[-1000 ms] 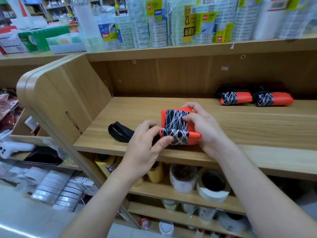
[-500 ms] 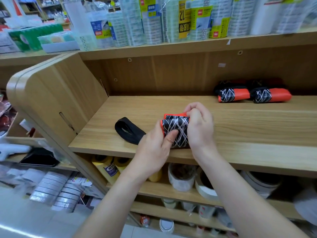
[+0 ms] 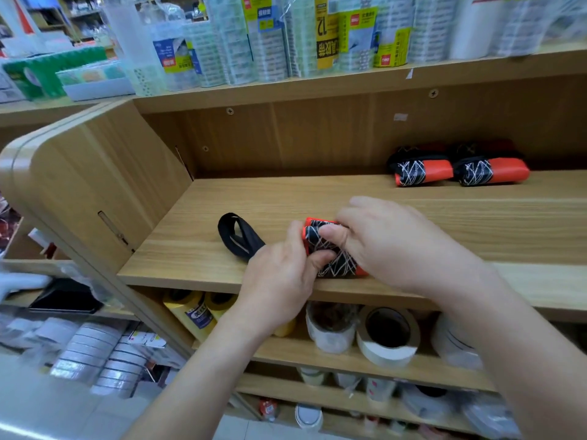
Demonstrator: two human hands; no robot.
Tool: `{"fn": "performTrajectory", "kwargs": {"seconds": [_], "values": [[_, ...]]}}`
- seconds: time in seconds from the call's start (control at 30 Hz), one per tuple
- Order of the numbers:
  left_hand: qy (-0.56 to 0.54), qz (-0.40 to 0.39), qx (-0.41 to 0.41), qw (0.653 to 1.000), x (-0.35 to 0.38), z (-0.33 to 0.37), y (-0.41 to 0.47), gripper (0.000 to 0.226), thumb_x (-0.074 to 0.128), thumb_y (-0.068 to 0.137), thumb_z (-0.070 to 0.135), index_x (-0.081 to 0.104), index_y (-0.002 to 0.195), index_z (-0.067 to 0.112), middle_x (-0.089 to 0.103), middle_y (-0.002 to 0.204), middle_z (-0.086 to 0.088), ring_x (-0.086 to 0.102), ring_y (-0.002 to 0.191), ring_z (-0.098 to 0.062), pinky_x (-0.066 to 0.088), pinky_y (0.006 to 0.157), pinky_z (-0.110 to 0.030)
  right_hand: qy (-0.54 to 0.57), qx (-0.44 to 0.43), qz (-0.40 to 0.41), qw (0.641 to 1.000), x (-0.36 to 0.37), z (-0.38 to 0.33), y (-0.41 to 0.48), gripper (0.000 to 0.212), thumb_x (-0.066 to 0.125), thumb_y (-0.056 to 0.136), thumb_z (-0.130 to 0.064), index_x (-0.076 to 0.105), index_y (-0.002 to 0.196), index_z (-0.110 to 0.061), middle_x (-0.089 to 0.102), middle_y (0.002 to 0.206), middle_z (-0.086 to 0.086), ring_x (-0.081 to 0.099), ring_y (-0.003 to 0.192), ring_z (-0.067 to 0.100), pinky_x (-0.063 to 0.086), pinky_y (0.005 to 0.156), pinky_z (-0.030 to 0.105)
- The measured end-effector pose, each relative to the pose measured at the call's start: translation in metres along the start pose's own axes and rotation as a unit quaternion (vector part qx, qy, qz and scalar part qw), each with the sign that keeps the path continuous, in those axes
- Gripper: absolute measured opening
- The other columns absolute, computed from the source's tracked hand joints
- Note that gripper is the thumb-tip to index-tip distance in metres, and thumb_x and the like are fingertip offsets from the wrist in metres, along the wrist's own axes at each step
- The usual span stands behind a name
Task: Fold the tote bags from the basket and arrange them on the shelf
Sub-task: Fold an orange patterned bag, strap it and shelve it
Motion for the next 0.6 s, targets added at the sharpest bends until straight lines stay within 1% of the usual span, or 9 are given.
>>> {"fn": "performTrajectory", "kwargs": {"seconds": [0.1, 0.17, 0.23, 0.3, 0.37, 0.4, 0.47, 0.53, 0.6], "values": [[0.027, 0.038, 0.042, 0.998, 0.002, 0.005, 0.001, 0.038, 0.032, 0.094, 0.048, 0.040, 0.109, 0.014, 0.051, 0.061, 0.008, 0.057, 0.051, -0.022, 0.027, 0.043, -0.025, -0.065, -0.048, 0.053, 0.995, 0.002, -0.007, -0.004, 0.041, 0.010, 0.095, -0.057, 0.032, 0.081, -0.024, 0.032, 0.081, -0.006, 0.035, 0.081, 0.019, 0.041, 0.072, 0.038], [0.022, 0.048, 0.050, 0.997, 0.003, 0.004, 0.000, 0.025, 0.039, 0.094, 0.036, 0.037, 0.106, 0.014, 0.044, 0.061, 0.011, 0.054, 0.048, -0.024, 0.017, 0.044, -0.017, -0.058, -0.061, 0.078, 0.993, 0.007, -0.007, -0.007, 0.045, 0.010, 0.091, -0.064, 0.031, 0.083, -0.024, 0.033, 0.081, -0.006, 0.033, 0.076, 0.018, 0.044, 0.067, 0.039], [-0.021, -0.003, 0.034, 0.999, 0.004, 0.002, 0.002, 0.025, 0.047, 0.097, 0.036, 0.038, 0.109, 0.017, 0.053, 0.072, 0.009, 0.058, 0.062, -0.022, 0.027, 0.046, -0.022, -0.070, -0.079, 0.077, 0.991, 0.009, -0.004, -0.004, 0.043, 0.014, 0.089, -0.065, 0.030, 0.085, -0.025, 0.038, 0.082, -0.005, 0.032, 0.075, 0.017, 0.042, 0.065, 0.038], [-0.073, -0.073, 0.016, 0.995, 0.000, -0.003, 0.003, 0.035, 0.055, 0.091, 0.047, 0.039, 0.112, 0.025, 0.060, 0.091, 0.008, 0.059, 0.081, -0.013, 0.042, 0.064, -0.026, -0.074, -0.093, 0.043, 0.992, 0.005, -0.001, -0.001, 0.037, 0.027, 0.092, -0.061, 0.030, 0.088, -0.024, 0.040, 0.087, -0.005, 0.034, 0.079, 0.017, 0.038, 0.071, 0.035], [-0.025, -0.102, 0.033, 0.994, -0.012, -0.014, 0.002, 0.044, 0.059, 0.083, 0.054, 0.049, 0.118, 0.029, 0.059, 0.105, 0.012, 0.053, 0.097, -0.006, 0.044, 0.083, -0.027, -0.051, -0.108, 0.020, 0.993, 0.002, 0.005, -0.002, 0.033, 0.037, 0.093, -0.057, 0.032, 0.088, -0.024, 0.035, 0.089, -0.009, 0.034, 0.083, 0.014, 0.031, 0.073, 0.031], [-0.003, -0.114, 0.030, 0.993, -0.020, -0.022, 0.001, 0.043, 0.061, 0.082, 0.053, 0.054, 0.119, 0.032, 0.058, 0.106, 0.015, 0.052, 0.099, -0.004, 0.045, 0.086, -0.028, -0.045, -0.117, 0.022, 0.992, -0.001, 0.009, -0.004, 0.033, 0.038, 0.092, -0.056, 0.034, 0.088, -0.024, 0.034, 0.089, -0.009, 0.033, 0.084, 0.013, 0.028, 0.073, 0.029], [-0.029, -0.152, -0.010, 0.988, -0.036, -0.042, -0.004, 0.024, 0.067, 0.081, 0.045, 0.063, 0.104, 0.040, 0.061, 0.095, 0.019, 0.055, 0.092, 0.001, 0.047, 0.081, -0.026, -0.041, -0.120, 0.016, 0.992, -0.005, 0.016, -0.009, 0.033, 0.037, 0.090, -0.058, 0.034, 0.088, -0.025, 0.033, 0.088, -0.011, 0.032, 0.084, 0.012, 0.028, 0.074, 0.028], [-0.090, -0.189, -0.066, 0.976, -0.051, -0.057, -0.009, 0.005, 0.071, 0.083, 0.036, 0.068, 0.086, 0.038, 0.066, 0.088, 0.016, 0.061, 0.084, 0.000, 0.047, 0.074, -0.024, -0.048, -0.122, -0.002, 0.991, -0.007, 0.020, -0.014, 0.030, 0.043, 0.092, -0.056, 0.032, 0.090, -0.028, 0.033, 0.084, -0.015, 0.032, 0.084, 0.011, 0.029, 0.074, 0.028], [-0.172, -0.203, -0.122, 0.956, -0.063, -0.066, -0.013, 0.007, 0.070, 0.083, 0.032, 0.073, 0.078, 0.029, 0.071, 0.084, 0.007, 0.066, 0.076, -0.007, 0.050, 0.069, -0.026, -0.060, -0.136, 0.016, 0.989, -0.007, 0.019, -0.019, 0.030, 0.052, 0.093, -0.051, 0.032, 0.090, -0.028, 0.034, 0.081, -0.016, 0.034, 0.082, 0.012, 0.030, 0.071, 0.029]]}}
Point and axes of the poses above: each hand's wrist, its own y-axis towards the middle knuckle, its own x-axis out of the palm, z = x × y, the point moved 4 cm from there along y, towards the middle knuckle
